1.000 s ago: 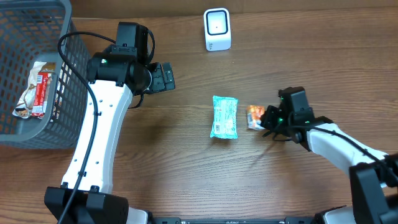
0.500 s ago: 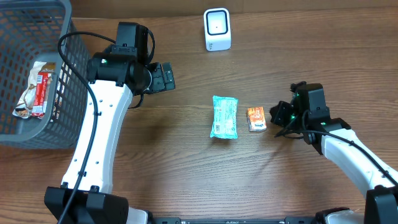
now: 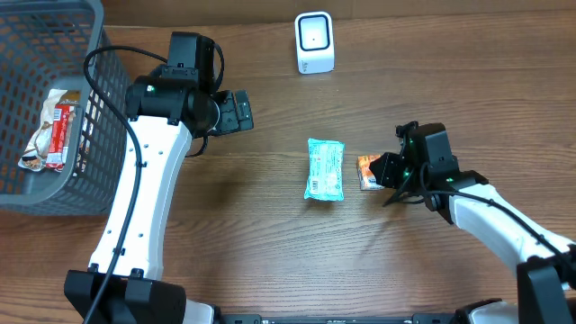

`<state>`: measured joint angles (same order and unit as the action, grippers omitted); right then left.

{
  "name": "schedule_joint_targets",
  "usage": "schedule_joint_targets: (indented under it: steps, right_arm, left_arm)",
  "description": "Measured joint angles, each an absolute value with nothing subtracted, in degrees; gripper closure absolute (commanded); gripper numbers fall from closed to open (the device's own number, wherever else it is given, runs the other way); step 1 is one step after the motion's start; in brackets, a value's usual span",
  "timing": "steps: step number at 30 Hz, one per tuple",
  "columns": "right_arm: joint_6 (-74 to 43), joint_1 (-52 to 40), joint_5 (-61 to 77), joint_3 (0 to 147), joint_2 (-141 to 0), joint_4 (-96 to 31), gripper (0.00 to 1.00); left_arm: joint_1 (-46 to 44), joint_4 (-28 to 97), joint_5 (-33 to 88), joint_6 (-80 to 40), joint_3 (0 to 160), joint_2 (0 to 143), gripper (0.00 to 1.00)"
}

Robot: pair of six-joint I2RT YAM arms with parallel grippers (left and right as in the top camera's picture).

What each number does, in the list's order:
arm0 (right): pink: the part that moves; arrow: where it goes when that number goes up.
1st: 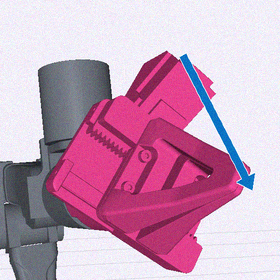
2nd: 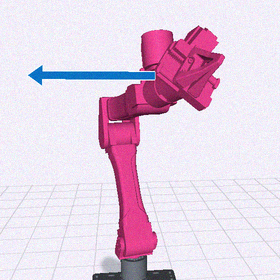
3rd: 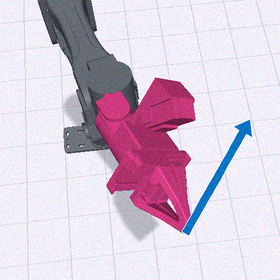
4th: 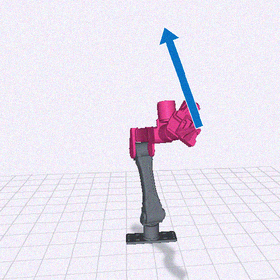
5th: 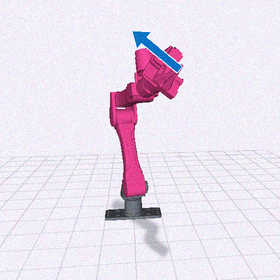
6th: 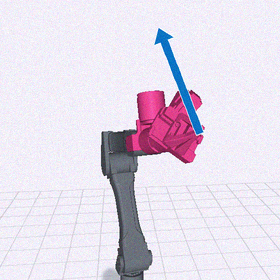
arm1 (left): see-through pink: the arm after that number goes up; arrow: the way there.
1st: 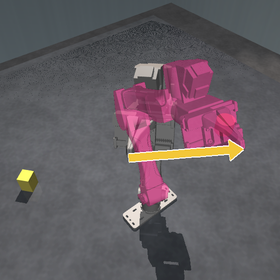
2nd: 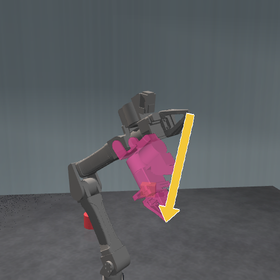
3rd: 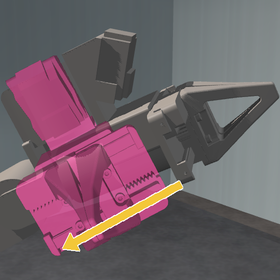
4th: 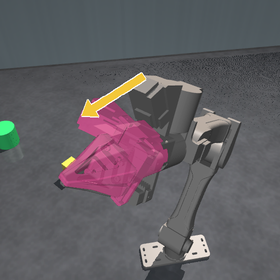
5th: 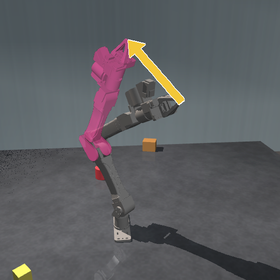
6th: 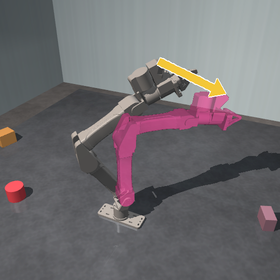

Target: Scan the item barcode

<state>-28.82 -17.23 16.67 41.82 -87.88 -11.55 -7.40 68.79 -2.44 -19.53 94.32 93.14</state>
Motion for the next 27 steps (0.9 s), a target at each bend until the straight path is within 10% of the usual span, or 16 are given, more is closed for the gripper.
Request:
schedule_joint_targets:
  steps: [27]
  right_arm:
    - [-32.82,-12.91,15.14,41.82,-91.24,-17.26,0.93]
  left_arm:
    - [-7.4,68.82,-2.44,-19.53,94.32,93.14,0.0]
